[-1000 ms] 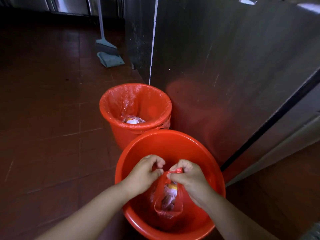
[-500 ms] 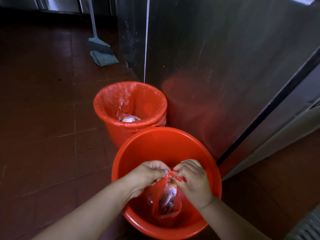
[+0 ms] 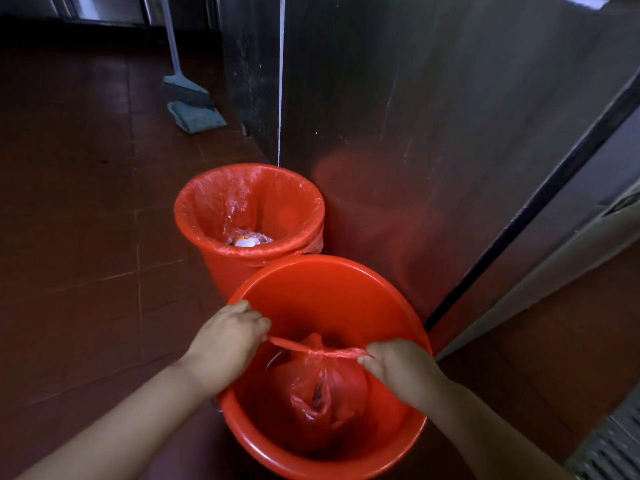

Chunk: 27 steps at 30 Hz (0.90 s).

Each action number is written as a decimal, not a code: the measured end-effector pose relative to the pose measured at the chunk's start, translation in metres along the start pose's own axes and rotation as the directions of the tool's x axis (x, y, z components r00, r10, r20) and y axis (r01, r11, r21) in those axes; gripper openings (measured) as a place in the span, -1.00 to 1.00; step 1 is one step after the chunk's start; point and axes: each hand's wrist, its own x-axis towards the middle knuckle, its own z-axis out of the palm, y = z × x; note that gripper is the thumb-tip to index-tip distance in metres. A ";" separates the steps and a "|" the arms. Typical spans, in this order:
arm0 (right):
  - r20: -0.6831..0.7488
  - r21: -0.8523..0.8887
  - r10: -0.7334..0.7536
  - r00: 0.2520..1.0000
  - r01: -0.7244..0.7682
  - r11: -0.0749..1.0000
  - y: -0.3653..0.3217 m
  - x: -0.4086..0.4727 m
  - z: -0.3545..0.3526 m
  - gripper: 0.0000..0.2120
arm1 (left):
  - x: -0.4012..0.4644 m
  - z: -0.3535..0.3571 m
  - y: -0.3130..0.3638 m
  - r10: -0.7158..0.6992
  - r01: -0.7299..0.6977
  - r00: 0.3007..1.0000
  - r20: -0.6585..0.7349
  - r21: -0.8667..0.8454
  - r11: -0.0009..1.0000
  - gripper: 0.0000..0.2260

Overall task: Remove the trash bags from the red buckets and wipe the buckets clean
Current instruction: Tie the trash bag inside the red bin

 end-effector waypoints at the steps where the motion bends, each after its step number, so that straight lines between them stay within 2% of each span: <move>1: -0.042 0.163 0.042 0.998 -0.034 0.986 -0.003 0.002 -0.001 -0.70 | 0.004 0.002 0.005 -0.084 0.082 0.996 -0.006 -0.156 0.984 -0.79; 2: -0.075 0.408 0.108 0.991 -0.068 0.910 -0.008 0.006 -0.003 -0.69 | 0.009 0.003 0.014 -0.208 0.207 0.977 0.045 -0.418 0.884 -0.78; 3: -0.092 0.673 0.185 0.979 -0.076 0.735 -0.016 0.010 -0.004 -0.71 | 0.014 0.004 0.025 -0.297 0.310 0.944 0.145 -0.700 0.643 -0.77; 4: -0.066 0.878 0.245 0.967 -0.061 0.475 -0.025 0.014 -0.007 -0.74 | 0.020 0.005 0.038 -0.340 0.350 0.910 0.239 -0.881 0.317 -0.77; 5: -0.012 0.984 0.259 0.966 -0.034 0.173 -0.035 0.017 -0.010 -0.72 | 0.027 0.006 0.048 -0.364 0.340 0.880 0.306 -0.940 0.033 -0.77; 6: 0.043 0.991 0.235 0.971 -0.012 -0.131 -0.044 0.021 -0.014 -0.66 | 0.033 0.005 0.055 -0.384 0.304 0.855 0.349 -0.937 -0.174 -0.76; 7: 0.079 0.929 0.202 0.976 0.002 -0.371 -0.051 0.023 -0.019 -0.61 | 0.038 0.001 0.060 -0.403 0.255 0.836 0.373 -0.914 -0.316 -0.75; 8: 0.100 0.856 0.177 0.979 0.006 -0.517 -0.056 0.024 -0.025 -0.60 | 0.043 -0.004 0.062 -0.421 0.202 0.824 0.380 -0.891 -0.407 -0.74; 9: 0.106 0.809 0.159 0.982 0.008 -0.588 -0.059 0.025 -0.032 -0.62 | 0.046 -0.012 0.062 -0.436 0.161 0.819 0.372 -0.880 -0.447 -0.73; 10: 0.104 0.784 0.140 0.985 0.005 -0.620 -0.061 0.024 -0.041 -0.64 | 0.048 -0.019 0.061 -0.441 0.151 0.825 0.353 -0.890 -0.430 -0.72; 11: 0.092 0.779 0.115 0.989 0.000 -0.627 -0.062 0.023 -0.048 -0.63 | 0.047 -0.027 0.059 -0.434 0.163 0.842 0.320 -0.919 -0.360 -0.72; 14: 0.094 0.820 0.079 0.992 -0.032 -0.572 -0.060 0.014 -0.069 -0.55 | 0.039 -0.044 0.051 -0.353 0.219 0.910 0.219 -0.975 -0.040 -0.73; 16: 0.117 0.839 0.095 0.989 -0.048 -0.541 -0.054 0.007 -0.078 -0.54 | 0.030 -0.055 0.040 -0.347 0.245 0.917 0.199 -0.965 0.092 -0.75; 18: 0.141 0.859 0.131 0.981 -0.055 -0.509 -0.044 0.002 -0.086 -0.53 | 0.018 -0.063 0.024 -0.357 0.249 0.915 0.186 -0.958 0.140 -0.77; 21: 0.162 0.892 0.195 0.967 -0.059 -0.449 -0.026 -0.006 -0.093 -0.54 | -0.003 -0.070 -0.003 -0.384 0.237 0.909 0.162 -0.959 0.158 -0.81; 24: 0.131 0.916 0.170 0.977 -0.053 -0.398 -0.008 -0.016 -0.094 -0.58 | -0.023 -0.075 -0.026 -0.425 0.224 0.896 0.132 -0.959 0.175 -0.80; 27: 0.108 0.930 0.150 0.983 -0.046 -0.364 -0.001 -0.023 -0.096 -0.63 | -0.028 -0.077 -0.031 -0.374 0.236 0.918 0.133 -0.941 0.245 -0.80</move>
